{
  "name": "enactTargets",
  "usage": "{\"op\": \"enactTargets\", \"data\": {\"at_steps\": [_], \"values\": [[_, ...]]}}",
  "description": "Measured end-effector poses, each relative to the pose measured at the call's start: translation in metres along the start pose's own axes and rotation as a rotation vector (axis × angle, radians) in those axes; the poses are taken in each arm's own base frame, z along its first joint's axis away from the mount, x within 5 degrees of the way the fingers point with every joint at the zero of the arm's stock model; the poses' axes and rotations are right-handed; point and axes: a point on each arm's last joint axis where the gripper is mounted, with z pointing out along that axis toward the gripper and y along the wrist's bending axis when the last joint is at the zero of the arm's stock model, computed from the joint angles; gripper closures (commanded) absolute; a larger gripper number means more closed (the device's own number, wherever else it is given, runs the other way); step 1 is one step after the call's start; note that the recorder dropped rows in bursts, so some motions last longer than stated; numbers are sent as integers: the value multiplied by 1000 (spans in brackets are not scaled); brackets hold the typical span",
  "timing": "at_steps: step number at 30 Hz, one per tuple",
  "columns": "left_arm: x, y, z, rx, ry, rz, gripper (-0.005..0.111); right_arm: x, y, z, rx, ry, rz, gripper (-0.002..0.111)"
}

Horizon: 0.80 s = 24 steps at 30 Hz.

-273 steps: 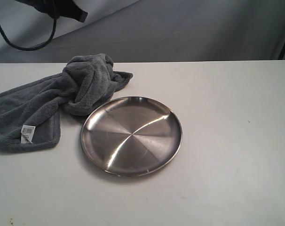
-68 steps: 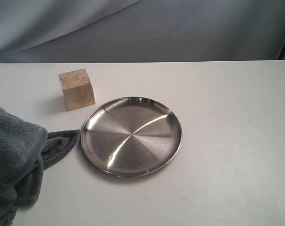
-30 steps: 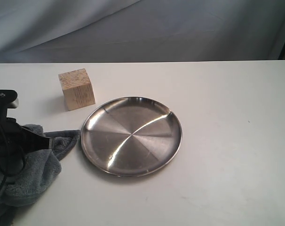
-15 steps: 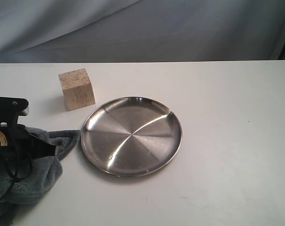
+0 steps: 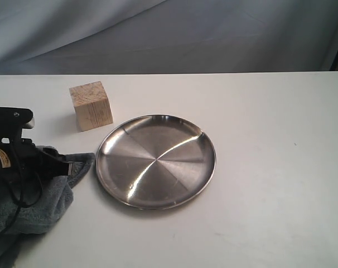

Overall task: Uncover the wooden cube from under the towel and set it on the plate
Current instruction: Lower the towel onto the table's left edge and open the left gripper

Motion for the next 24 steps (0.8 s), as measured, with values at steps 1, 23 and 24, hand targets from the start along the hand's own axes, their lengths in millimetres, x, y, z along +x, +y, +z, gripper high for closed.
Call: {"op": "enactTargets", "data": {"at_steps": [1,23,24], "values": [[-1,0,0,3,-12,0,40,0,0,0,0,0,0,108],[-25,33,-44,-100,-142,-124,40,0,0,0,0,0,0,108],[-27,32,-49,-101,-156,-123,40,0,0,0,0,0,0,108]]}}
